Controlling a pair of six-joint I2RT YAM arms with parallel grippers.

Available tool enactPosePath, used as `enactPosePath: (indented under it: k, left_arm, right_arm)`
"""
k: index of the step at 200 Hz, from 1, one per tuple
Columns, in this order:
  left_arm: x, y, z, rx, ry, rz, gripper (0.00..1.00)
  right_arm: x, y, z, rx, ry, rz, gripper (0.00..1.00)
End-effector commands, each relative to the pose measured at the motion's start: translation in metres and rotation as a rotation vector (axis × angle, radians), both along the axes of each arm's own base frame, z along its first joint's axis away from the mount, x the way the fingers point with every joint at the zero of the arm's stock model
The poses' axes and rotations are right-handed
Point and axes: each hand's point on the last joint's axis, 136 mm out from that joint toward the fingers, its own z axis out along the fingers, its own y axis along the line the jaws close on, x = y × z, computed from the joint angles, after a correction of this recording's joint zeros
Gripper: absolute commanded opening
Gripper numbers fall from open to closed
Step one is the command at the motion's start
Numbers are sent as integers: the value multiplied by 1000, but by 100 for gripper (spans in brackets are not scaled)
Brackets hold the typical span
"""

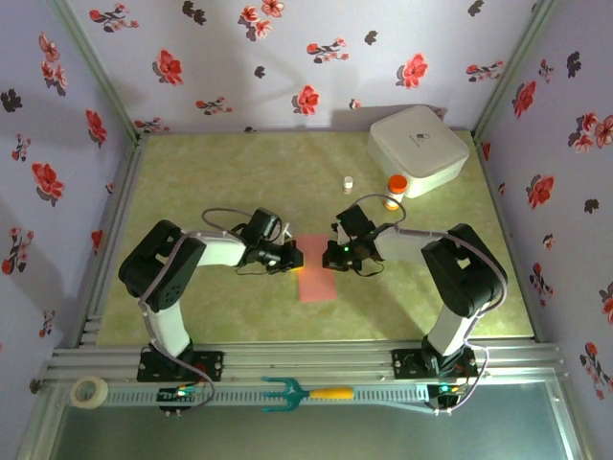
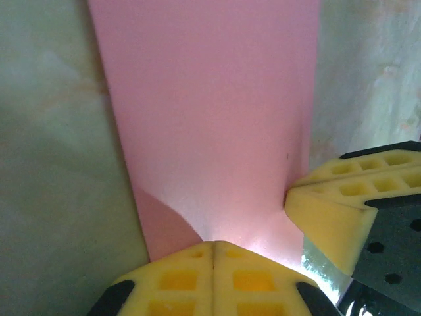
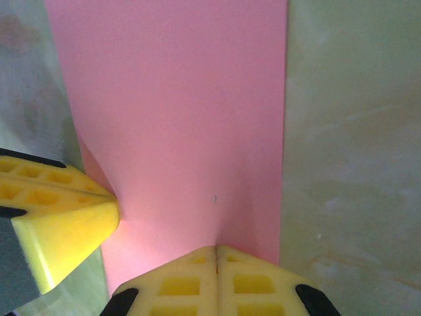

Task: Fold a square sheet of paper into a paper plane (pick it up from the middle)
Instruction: First fold the square sheet of paper in half at the center of the table, then fold the triangle a second time at the center of the table.

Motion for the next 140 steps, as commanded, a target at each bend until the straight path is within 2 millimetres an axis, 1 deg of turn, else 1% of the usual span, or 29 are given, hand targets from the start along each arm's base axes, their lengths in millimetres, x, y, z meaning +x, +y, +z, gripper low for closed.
enactPosePath:
  k: [1,21,35,48,65,81,105,124,140]
  left_arm:
    - [-9,7,-11,4,44,19,1]
    - [-3,2,4,-24,20,23,2]
    - [8,-5,21,-47,-12,17,2]
    - [19,-8,33,-54,-32,16,2]
    - [31,-11,38,-56,-43,17,2]
    - [38,-10,33,-44,-33,20,2]
    - [44,-8,15,-23,-2,25,2]
    - [47,-7,2,-11,21,29,2]
    - [48,-6,-6,0,37,34,1]
  right_arm:
    - [-27,-40,-34,-189,114,-19,0]
    - [-27,-37,-34,-182,117,-10,0]
    - [-25,-35,-32,-175,115,-9,0]
    - [-25,-34,-31,-171,112,-6,0]
    - [-24,-34,-31,-173,111,-8,0]
    - [-24,-33,-31,-168,113,-9,0]
    - [-23,-31,-31,-162,114,-8,0]
    - [-20,-26,-25,-131,103,-10,0]
    - [-15,-18,-16,-86,83,-17,1]
